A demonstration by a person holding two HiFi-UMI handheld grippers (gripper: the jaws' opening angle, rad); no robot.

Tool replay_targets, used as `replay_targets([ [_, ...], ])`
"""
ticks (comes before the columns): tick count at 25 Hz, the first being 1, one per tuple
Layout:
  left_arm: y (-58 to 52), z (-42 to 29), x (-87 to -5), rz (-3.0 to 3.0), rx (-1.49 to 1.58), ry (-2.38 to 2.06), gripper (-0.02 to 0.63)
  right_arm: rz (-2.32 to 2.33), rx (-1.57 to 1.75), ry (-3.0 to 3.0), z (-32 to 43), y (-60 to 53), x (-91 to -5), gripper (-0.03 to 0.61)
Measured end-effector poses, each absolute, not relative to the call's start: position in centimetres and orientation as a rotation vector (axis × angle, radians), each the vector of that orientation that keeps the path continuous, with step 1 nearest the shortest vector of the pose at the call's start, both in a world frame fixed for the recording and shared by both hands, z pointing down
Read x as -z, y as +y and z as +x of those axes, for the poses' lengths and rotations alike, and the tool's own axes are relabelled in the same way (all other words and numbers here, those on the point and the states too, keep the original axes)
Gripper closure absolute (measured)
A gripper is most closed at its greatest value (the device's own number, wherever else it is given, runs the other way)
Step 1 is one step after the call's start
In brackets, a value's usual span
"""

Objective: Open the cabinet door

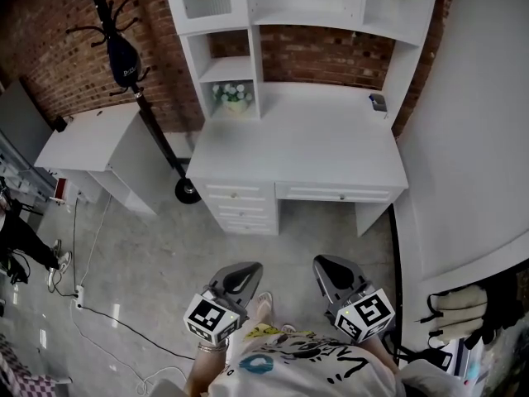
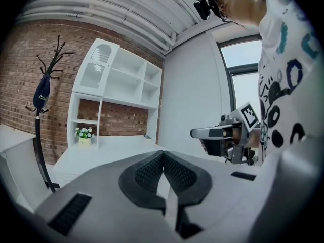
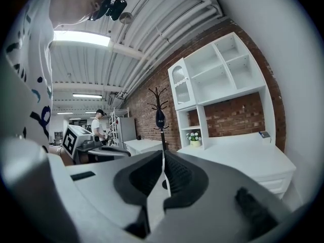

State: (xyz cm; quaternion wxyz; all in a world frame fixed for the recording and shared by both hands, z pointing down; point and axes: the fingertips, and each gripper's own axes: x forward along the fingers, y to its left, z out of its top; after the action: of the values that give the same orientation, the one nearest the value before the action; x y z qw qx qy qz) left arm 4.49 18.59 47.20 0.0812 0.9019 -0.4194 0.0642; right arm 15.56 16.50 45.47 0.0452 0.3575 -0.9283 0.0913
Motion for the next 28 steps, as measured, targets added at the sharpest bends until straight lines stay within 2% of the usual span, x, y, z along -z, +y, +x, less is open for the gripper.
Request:
replay_targets([
  [11, 11.5, -0.3, -46.4, 2.735, -0.23, -1.223, 0.599, 1.145, -0.26, -2.831, 10.8, 9.5, -43.6, 0.549],
  [17, 7.7, -3.4, -46.0, 2.691, -0.109, -1.271, 0.599, 1.157, -0.277, -2.812, 8.6, 6.6, -44.0, 0.549],
  [28, 3.4, -8.0, -46.6, 2.67, -0.096, -1.288, 0.598, 1.158, -0.278, -2.815, 4.6, 1.7, -44.0, 0.549],
])
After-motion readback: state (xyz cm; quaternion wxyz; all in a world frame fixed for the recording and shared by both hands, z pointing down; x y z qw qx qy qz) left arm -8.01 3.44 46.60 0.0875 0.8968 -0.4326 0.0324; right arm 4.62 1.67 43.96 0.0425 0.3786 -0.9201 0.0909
